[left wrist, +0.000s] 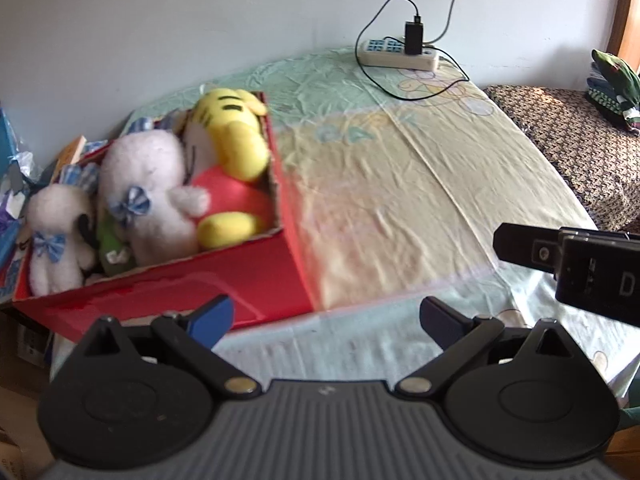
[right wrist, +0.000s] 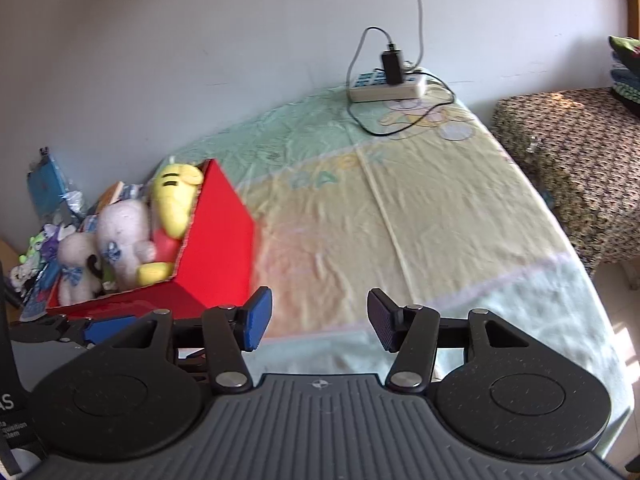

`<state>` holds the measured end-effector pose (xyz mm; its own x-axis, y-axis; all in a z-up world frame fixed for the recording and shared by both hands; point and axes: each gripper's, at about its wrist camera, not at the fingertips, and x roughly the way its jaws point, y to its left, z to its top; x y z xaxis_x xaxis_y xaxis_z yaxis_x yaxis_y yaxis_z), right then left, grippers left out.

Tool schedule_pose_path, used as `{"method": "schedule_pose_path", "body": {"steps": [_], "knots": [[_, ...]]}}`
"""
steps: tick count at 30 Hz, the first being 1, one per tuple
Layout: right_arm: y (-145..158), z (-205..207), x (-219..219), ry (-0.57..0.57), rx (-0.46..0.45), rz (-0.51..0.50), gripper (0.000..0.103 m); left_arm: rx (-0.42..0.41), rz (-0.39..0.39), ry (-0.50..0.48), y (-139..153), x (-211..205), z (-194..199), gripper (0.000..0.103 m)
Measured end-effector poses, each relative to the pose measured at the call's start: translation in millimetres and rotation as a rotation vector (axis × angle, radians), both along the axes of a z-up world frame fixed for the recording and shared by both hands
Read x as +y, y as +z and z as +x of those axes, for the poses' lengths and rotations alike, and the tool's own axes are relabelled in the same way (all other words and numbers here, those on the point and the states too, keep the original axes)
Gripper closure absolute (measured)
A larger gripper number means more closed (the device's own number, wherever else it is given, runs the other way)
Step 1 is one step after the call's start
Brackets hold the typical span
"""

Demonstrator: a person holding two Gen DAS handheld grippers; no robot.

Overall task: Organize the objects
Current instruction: 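Withdraw the right gripper up and away from the red box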

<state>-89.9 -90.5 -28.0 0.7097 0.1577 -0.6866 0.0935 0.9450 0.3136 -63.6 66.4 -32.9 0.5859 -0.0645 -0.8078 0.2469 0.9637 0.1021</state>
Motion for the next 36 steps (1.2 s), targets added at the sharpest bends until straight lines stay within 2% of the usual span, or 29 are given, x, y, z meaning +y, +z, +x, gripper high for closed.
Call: {"method": "schedule_pose_path", "body": {"steps": [7,11,16,25,36], "knots": [[-3.4,-7.5,-18.1,-0.070,0.018,-0.050,0.035,0.001,0.047,-0.007,-4.5,-19.8,-4.4,0.003],[-8.8,-7.8,-23.0,-0.088,0.047,-0.069,0.031,0.031,0.048,-0.011,-6.0,-21.0,-4.6,0.003],[-13.4,-4.8,-19.5,-0.119,0.086,-0.102,0.028,0.014,0.082,-0.013,-1.0,-17.6,-6.7,0.003],[-12.7,9.5,7.3,-0.176,0.150,-0.167,0.026,0.001,0.105,-0.006,3.0,12.3,6.1,0.003],[-9.7,23.2,67.2,-0.204,0.152,-0.220,0.026,-0.002,0.105,0.007,2.8,79.4,20.9,0.003]]}}
